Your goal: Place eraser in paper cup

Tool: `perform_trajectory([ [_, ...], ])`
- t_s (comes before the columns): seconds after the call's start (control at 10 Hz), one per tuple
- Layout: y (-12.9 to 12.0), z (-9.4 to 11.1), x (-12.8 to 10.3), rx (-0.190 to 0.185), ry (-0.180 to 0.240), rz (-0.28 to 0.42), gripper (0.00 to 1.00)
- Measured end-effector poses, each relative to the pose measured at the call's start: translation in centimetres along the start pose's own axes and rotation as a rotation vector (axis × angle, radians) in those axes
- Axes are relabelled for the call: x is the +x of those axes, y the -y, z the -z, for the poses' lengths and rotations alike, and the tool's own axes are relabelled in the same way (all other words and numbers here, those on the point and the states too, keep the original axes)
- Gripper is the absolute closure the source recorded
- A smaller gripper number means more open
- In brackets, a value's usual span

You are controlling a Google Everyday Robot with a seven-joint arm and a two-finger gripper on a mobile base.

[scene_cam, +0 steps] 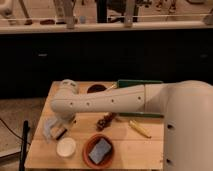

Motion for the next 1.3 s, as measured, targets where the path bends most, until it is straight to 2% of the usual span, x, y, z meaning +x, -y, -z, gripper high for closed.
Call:
perform_trajectory([
  [0.3,0.0,2.0,-0.6,-0.008,0.069,0.048,0.97],
  [0.5,-0.5,2.8,-1.5,-0.065,0.099,0.101,0.97],
  [0.8,-2.8,2.8,-3.6,-0.210,0.135,0.212,0.97],
  [1.0,-4.4,2.3,-3.5,-0.253,0.163,0.243,0.97],
  [1.2,-5.4,2.1,-3.2,-0.250,0.200,0.252,0.97],
  [1.3,-6.0,1.9,-3.1,-0.235,0.235,0.256,0.97],
])
